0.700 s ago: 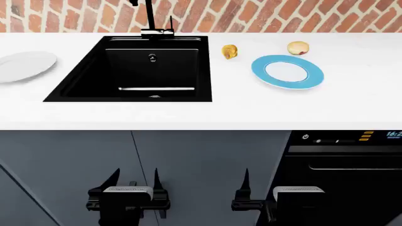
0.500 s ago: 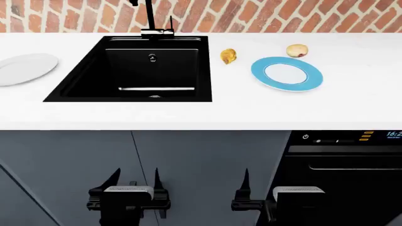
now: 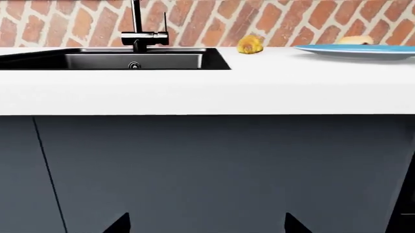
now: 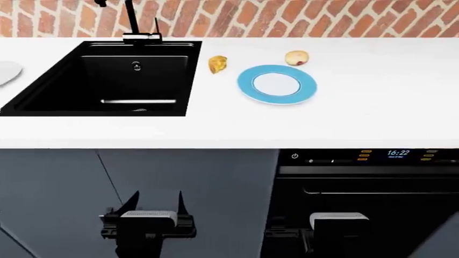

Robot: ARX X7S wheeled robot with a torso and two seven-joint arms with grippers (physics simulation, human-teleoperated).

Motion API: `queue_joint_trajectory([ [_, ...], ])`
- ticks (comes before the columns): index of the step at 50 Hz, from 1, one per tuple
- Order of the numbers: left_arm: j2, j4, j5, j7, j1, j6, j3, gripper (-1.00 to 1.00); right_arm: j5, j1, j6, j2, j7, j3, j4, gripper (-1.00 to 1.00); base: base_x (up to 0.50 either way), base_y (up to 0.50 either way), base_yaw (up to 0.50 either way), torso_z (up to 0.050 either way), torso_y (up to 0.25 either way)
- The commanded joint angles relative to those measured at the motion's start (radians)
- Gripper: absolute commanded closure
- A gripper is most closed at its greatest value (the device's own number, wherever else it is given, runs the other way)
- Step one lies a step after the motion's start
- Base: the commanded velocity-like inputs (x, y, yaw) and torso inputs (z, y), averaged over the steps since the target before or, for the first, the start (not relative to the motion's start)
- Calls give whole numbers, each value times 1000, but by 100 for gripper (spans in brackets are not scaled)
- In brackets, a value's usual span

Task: Place the pastries on the plates.

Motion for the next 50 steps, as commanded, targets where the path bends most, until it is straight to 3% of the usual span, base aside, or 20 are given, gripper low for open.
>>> queue_joint_trajectory([
  [1, -18, 5, -31, -10, 5, 2, 15, -100, 10, 5, -1, 16, 22, -18, 6, -100, 0, -500, 0, 0, 0],
  [16, -39, 16, -40, -34, 18, 37, 28, -100, 21, 2, -10, 32, 44, -40, 3, -100, 0, -474, 0, 16, 0],
  [50, -67, 12, -42, -69, 4, 42, 80, -100, 53, 7, -5, 57, 91, -68, 2, -100, 0, -2, 0, 50, 0],
])
